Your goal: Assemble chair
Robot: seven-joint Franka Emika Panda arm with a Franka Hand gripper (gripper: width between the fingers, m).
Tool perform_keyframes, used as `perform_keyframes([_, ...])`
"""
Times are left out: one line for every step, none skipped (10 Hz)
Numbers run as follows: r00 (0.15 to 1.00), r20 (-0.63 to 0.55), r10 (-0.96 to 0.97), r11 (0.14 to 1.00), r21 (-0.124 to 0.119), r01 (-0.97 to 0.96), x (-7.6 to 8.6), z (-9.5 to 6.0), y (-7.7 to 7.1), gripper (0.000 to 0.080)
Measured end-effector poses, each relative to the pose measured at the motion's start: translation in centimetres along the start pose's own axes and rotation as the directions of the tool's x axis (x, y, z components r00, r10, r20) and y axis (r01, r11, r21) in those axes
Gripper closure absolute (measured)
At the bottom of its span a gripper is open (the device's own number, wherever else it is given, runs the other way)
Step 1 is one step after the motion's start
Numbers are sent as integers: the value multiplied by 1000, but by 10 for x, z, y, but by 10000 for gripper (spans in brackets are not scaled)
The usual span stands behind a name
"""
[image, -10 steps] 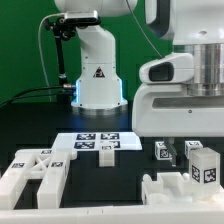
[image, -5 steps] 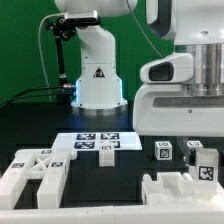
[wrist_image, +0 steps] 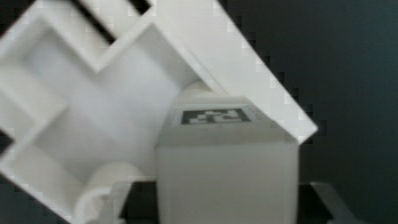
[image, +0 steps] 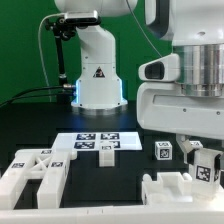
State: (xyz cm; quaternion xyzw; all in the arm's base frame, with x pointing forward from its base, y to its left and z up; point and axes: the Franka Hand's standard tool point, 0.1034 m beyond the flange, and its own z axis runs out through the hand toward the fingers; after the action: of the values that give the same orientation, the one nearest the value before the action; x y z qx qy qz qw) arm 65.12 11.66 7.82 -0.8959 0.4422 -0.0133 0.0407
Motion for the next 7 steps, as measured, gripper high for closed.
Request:
perform_keyframes([983,11,183,983,8,-183,1,1,1,512])
perform_keyframes([947,18,320,947,14,-320,1,1,1,512])
perform_keyframes([856,27,516,856,24,-517,-1,1,2,512])
perform_keyframes([807,23,590,806,31,-591,-2,0,1,512])
perform_keyframes([809,19,587,809,31,-587,-2,0,1,512])
perform_keyframes([813,19,581,813,30,-582,-2,1,1,512])
perform_keyframes([814,19,580,814,29,-581,-3,1,1,343])
